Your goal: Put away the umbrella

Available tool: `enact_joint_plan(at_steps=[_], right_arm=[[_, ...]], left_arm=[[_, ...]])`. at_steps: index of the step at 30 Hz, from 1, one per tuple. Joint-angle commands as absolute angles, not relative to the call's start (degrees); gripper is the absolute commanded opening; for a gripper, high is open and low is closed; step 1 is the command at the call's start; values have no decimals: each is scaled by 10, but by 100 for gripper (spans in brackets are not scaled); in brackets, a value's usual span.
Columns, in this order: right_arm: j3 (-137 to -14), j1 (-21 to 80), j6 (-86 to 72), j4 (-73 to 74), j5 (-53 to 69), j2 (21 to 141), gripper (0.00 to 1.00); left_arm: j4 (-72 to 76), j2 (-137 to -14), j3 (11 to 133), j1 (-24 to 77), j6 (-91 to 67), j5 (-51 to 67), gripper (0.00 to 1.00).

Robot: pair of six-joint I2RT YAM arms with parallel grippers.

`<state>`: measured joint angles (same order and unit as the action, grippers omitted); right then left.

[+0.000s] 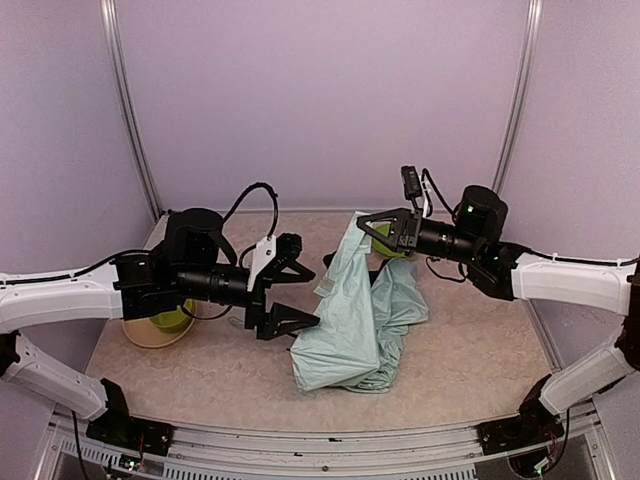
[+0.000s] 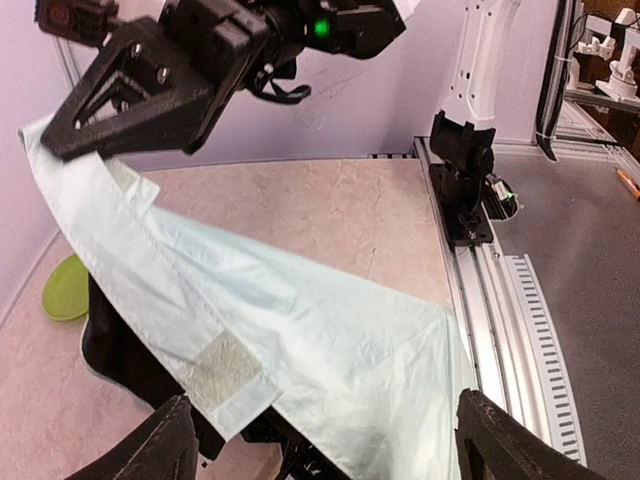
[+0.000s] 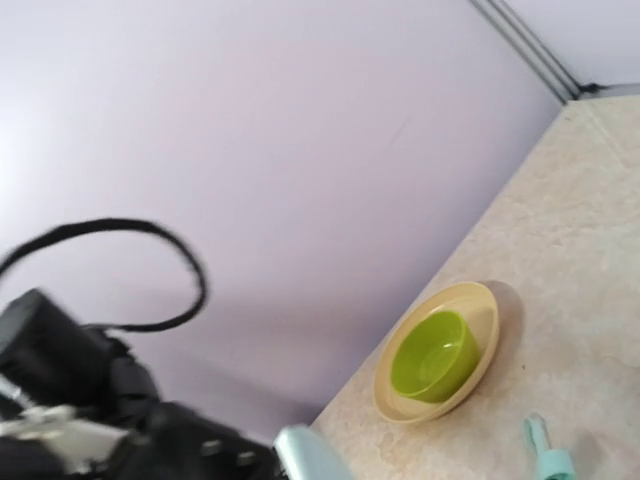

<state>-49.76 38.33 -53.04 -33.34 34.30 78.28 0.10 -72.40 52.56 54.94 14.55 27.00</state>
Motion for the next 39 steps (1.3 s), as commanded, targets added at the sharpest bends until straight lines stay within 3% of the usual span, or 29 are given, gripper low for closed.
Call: enact_joint_plan(at_steps=[1, 7, 17, 20, 23, 24, 27, 39], right_arm=[[-500, 380, -554, -344, 299, 789, 0], [-513, 378, -538, -326, 296, 799, 0], [-512, 377, -513, -307, 285, 782, 0], [-515, 377, -506, -301, 285, 781, 0], [-517, 377, -504, -301, 287, 785, 0], [-517, 377, -504, -302, 289, 785, 0], [-518, 376, -505, -307, 293, 786, 0], [-530, 376, -491, -293, 306, 797, 0]], left_arm=[[24, -727, 569, 555, 128, 273, 88], [-22, -803, 648, 546, 122, 146, 89], [-78, -882, 702, 528, 100, 174, 88], [-78, -879, 692, 519, 94, 179, 79], [-75, -868, 676, 516, 93, 206, 63], [-70, -863, 667, 515, 91, 212, 63], [-59, -853, 643, 501, 78, 239, 69], [54, -848, 585, 481, 15, 352, 71]])
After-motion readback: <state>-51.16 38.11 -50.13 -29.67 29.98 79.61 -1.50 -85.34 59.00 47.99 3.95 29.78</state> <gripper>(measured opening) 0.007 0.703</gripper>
